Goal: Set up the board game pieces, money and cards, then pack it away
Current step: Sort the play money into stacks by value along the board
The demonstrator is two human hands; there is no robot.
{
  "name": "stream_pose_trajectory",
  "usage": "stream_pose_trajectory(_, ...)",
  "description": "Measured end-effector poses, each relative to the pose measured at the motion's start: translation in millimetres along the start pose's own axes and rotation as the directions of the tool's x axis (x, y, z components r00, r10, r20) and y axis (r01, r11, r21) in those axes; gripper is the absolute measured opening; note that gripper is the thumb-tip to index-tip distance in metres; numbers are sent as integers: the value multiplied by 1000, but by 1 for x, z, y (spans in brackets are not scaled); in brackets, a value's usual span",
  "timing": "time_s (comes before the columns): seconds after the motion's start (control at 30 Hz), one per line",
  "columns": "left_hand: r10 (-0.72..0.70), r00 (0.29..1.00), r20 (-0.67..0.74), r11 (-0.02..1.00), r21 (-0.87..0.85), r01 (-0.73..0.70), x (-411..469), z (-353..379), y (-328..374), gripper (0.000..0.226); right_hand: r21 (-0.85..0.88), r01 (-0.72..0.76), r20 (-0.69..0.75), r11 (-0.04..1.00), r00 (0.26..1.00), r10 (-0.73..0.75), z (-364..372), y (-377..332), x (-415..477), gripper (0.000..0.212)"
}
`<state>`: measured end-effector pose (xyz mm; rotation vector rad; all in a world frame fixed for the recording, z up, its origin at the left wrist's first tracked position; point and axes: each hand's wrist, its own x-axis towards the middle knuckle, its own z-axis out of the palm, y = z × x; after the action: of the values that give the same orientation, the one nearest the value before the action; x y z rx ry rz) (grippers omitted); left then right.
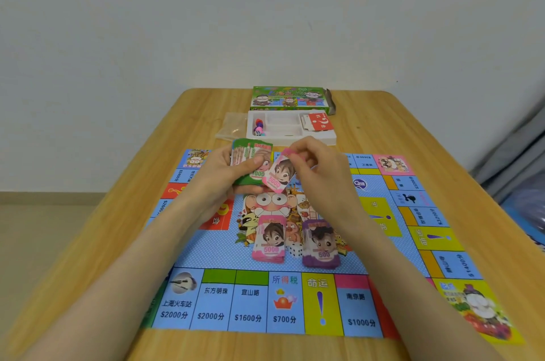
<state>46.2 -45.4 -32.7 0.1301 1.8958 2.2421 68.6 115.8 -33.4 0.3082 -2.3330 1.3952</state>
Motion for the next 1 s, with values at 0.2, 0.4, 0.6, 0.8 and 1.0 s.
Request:
stream_pose_trajectory(0.2, 13, 1000, -4, 1000, -19, -13, 1, -1, 0, 18, -58, -60, 441, 997, 894, 79, -3, -5, 0, 12)
stream_pose_trajectory(0.4, -5, 1000, -1, 999, -35, 5, 0, -1, 2, 16, -158, 17, 633, 987, 770, 87, 1, -4, -6, 6)
stream_pose_trajectory(0.6, -8, 1000, 3, 999, -45, 8, 0, -1, 1, 17, -246, 107, 643, 963, 762, 80, 1, -5, -7, 12)
stream_pose_trajectory(0.8, -12, 1000, 7, 999, -51, 12, -2, -1, 3, 17, -267, 166, 666, 949, 744, 57, 1, -5, -9, 35)
stream_pose_trajectory(1.0, -17, 1000, -3, 998, -62, 17, -3, 0, 4, 19, -261, 175, 808, 949, 577, 117, -3, -7, -13, 64)
